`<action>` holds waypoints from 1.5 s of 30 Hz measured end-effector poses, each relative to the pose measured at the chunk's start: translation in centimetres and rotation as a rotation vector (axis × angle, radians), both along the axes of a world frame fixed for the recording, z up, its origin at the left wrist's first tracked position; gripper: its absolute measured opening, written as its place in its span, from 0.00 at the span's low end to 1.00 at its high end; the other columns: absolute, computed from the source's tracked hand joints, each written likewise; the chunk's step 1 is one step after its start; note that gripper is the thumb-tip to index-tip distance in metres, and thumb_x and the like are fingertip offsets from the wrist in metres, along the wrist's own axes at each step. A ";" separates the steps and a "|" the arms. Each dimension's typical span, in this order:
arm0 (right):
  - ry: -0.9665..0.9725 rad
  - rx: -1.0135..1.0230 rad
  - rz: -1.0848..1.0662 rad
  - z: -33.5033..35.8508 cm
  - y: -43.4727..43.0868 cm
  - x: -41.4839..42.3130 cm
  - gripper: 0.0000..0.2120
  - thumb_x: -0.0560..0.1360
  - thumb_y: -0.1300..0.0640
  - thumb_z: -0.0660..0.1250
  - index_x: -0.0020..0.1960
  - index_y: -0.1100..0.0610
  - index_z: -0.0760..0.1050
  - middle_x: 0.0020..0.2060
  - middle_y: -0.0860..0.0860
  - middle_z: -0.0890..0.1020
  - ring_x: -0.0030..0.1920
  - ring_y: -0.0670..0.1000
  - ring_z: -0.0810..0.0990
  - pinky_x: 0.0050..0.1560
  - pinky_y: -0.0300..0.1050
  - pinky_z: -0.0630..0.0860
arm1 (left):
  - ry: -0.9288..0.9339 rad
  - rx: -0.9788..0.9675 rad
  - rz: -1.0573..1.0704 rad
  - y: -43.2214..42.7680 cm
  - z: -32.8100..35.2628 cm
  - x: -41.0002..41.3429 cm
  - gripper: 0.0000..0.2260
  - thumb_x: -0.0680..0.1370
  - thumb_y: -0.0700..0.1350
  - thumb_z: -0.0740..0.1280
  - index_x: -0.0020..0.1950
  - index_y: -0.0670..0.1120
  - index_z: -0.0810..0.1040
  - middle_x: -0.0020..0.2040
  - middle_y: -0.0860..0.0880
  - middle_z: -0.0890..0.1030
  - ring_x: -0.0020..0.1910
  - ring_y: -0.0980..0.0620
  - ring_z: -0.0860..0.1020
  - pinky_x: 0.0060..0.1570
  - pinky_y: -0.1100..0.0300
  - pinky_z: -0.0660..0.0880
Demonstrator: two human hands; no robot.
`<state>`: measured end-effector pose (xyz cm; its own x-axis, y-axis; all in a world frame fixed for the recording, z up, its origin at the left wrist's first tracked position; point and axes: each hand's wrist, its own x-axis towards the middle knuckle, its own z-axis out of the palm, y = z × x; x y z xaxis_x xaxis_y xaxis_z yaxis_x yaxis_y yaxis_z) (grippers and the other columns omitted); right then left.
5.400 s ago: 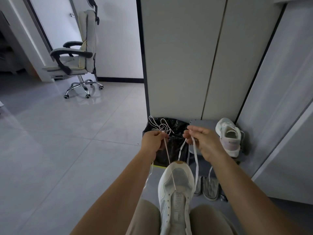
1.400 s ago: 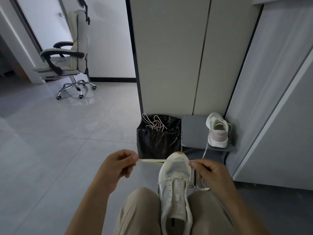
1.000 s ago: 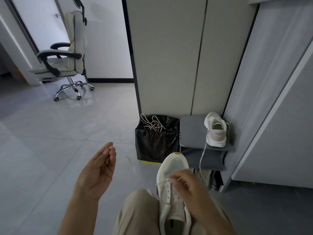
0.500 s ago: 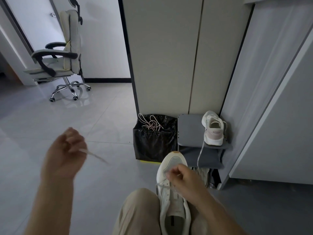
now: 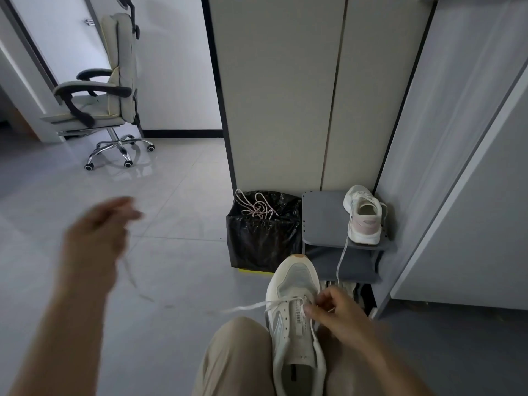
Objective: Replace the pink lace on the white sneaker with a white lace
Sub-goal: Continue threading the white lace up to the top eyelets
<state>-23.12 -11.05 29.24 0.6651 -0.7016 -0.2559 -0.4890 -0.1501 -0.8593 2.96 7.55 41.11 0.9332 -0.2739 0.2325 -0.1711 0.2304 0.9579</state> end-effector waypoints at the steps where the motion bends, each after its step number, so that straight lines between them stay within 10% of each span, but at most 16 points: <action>1: -0.002 0.011 -0.006 -0.1 0.3 0.2 0.11 0.71 0.51 0.71 0.44 0.54 0.71 0.39 0.49 0.80 0.36 0.46 0.78 0.37 0.37 0.74 | -0.036 0.121 -0.165 -1.5 -0.2 -2.5 0.11 0.75 0.32 0.62 0.43 0.47 0.78 0.29 0.54 0.81 0.20 0.62 0.62 0.20 0.72 0.57; 5: -0.035 0.031 -0.053 -0.4 0.6 0.3 0.09 0.70 0.54 0.72 0.44 0.55 0.73 0.40 0.50 0.80 0.40 0.50 0.80 0.47 0.48 0.79 | -0.041 0.518 -0.578 -6.8 -5.6 -12.5 0.10 0.73 0.33 0.68 0.38 0.48 0.80 0.29 0.54 0.79 0.23 0.61 0.69 0.25 0.72 0.64; 11: -0.009 0.001 0.030 -0.4 1.3 -0.3 0.15 0.71 0.57 0.71 0.52 0.52 0.67 0.45 0.45 0.78 0.44 0.42 0.78 0.42 0.33 0.74 | -0.446 0.892 -0.476 -9.1 -10.8 -17.1 0.04 0.81 0.45 0.59 0.52 0.50 0.73 0.52 0.54 0.78 0.50 0.55 0.76 0.59 0.62 0.73; 14: 0.031 0.010 0.081 -0.3 1.1 -0.6 0.20 0.68 0.59 0.71 0.54 0.51 0.65 0.45 0.46 0.76 0.43 0.42 0.77 0.39 0.30 0.71 | -0.673 0.867 -0.427 -8.2 -11.7 -15.9 0.06 0.77 0.47 0.60 0.47 0.47 0.75 0.44 0.50 0.81 0.40 0.50 0.80 0.45 0.50 0.80; 18: 0.020 0.006 0.031 -0.5 0.9 -1.1 0.15 0.69 0.61 0.69 0.50 0.48 0.69 0.44 0.47 0.78 0.43 0.42 0.77 0.45 0.36 0.73 | -0.788 0.945 -0.344 -7.0 -11.6 -14.0 0.02 0.78 0.48 0.60 0.48 0.50 0.72 0.41 0.53 0.79 0.37 0.55 0.75 0.36 0.62 0.70; 30: 0.022 -0.196 -0.080 -1.1 1.3 -0.6 0.14 0.74 0.58 0.66 0.60 0.52 0.77 0.39 0.38 0.76 0.40 0.35 0.74 0.42 0.26 0.68 | -0.578 0.902 -0.296 -9.3 -13.2 -17.3 0.02 0.75 0.46 0.67 0.43 0.50 0.80 0.41 0.55 0.81 0.35 0.58 0.76 0.35 0.73 0.71; 33: -0.065 -0.113 -0.096 -1.2 1.2 -1.3 0.14 0.72 0.62 0.69 0.57 0.53 0.79 0.37 0.35 0.78 0.41 0.35 0.78 0.48 0.30 0.73 | -0.549 0.830 -0.281 -9.4 -13.5 -17.3 0.02 0.69 0.47 0.68 0.36 0.54 0.79 0.34 0.59 0.79 0.28 0.62 0.74 0.23 0.80 0.57; 39: -0.165 -0.030 -0.059 -0.4 1.5 -2.2 0.15 0.72 0.67 0.68 0.48 0.47 0.79 0.36 0.34 0.81 0.41 0.29 0.78 0.40 0.23 0.70 | -0.516 0.746 -0.246 -9.0 -15.0 -17.9 0.07 0.78 0.49 0.63 0.49 0.49 0.79 0.48 0.55 0.80 0.41 0.61 0.72 0.40 0.76 0.64; 45: -0.181 -0.068 -0.138 -0.8 3.1 -2.5 0.15 0.71 0.63 0.70 0.47 0.42 0.76 0.39 0.43 0.81 0.41 0.33 0.78 0.40 0.26 0.73 | -0.740 0.957 -0.247 -8.9 -13.0 -18.4 0.11 0.58 0.47 0.74 0.23 0.53 0.71 0.20 0.58 0.71 0.15 0.59 0.66 0.15 0.74 0.52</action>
